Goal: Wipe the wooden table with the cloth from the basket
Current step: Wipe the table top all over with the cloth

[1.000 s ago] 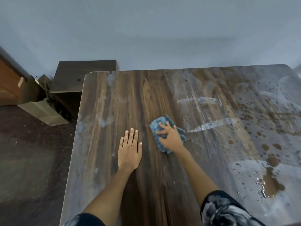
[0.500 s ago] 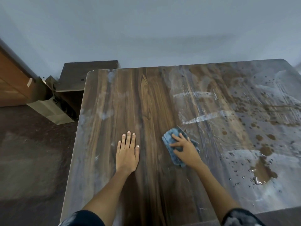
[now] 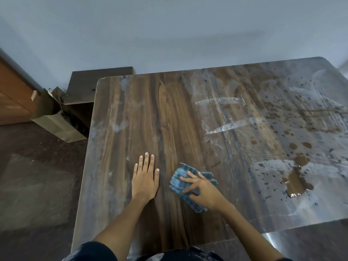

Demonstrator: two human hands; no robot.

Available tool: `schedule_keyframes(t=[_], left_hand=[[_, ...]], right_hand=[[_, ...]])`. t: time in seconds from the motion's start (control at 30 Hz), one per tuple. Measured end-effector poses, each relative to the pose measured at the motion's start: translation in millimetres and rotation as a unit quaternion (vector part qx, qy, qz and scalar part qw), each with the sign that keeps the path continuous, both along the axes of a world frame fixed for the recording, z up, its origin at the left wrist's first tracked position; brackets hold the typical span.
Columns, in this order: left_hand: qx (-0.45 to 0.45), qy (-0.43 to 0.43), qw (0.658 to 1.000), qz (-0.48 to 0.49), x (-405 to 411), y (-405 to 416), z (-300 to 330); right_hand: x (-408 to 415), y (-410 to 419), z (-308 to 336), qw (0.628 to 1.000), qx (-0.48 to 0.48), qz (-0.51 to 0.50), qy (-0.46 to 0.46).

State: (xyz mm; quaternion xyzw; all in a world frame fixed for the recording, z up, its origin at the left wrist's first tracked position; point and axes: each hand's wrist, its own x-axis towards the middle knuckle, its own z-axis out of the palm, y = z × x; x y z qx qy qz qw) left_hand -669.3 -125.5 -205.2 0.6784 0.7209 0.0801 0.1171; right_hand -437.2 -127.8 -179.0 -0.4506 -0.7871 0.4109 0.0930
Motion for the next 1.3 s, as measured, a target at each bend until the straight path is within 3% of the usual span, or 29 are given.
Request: schedule_keyframes(t=[0.13, 0.23, 0.33, 0.57, 0.73, 0.87, 0.97, 1.1, 1.3], left_hand=[[0.002, -0.004, 1.0, 0.004, -0.1, 0.1, -1.1], [-0.001, -0.001, 1.0, -0.001, -0.4, -0.6, -1.9], [-0.003, 0.006, 1.0, 0.0, 0.0, -0.4, -2.1], [0.013, 0.016, 1.0, 0.006, 0.4, 0.5, -3.5], [0.009, 0.007, 1.0, 0.006, -0.3, -0.6, -4.3], [0.005, 0.011, 1.0, 0.003, -0.5, -0.7, -2.7], [0.002, 0.013, 1.0, 0.007, 0.5, 0.2, -2.2], [0.007, 0.014, 1.0, 0.0, 0.8, 0.0, -1.2], [-0.002, -0.002, 1.0, 0.012, 0.7, -3.4, -2.6]], right_hand=[[12.2, 25.6, 3.2, 0.993, 0.019, -0.116, 0.028], [-5.5, 58.6, 1.4, 0.98, 0.059, -0.188, -0.008], [-39.8, 81.0, 6.1, 0.985, 0.056, -0.153, -0.052], [-52.7, 53.5, 12.9, 0.985, 0.09, 0.062, -0.137], [-5.6, 60.1, 20.9, 0.978, 0.091, -0.013, -0.188], [-28.2, 99.8, 14.0, 0.949, 0.111, -0.061, -0.287], [-70.8, 101.9, 13.6, 0.944, 0.129, -0.025, -0.303], [-82.3, 44.3, 15.6, 0.939, 0.182, 0.071, -0.283], [-12.8, 29.3, 15.2, 0.944, 0.137, 0.018, -0.301]])
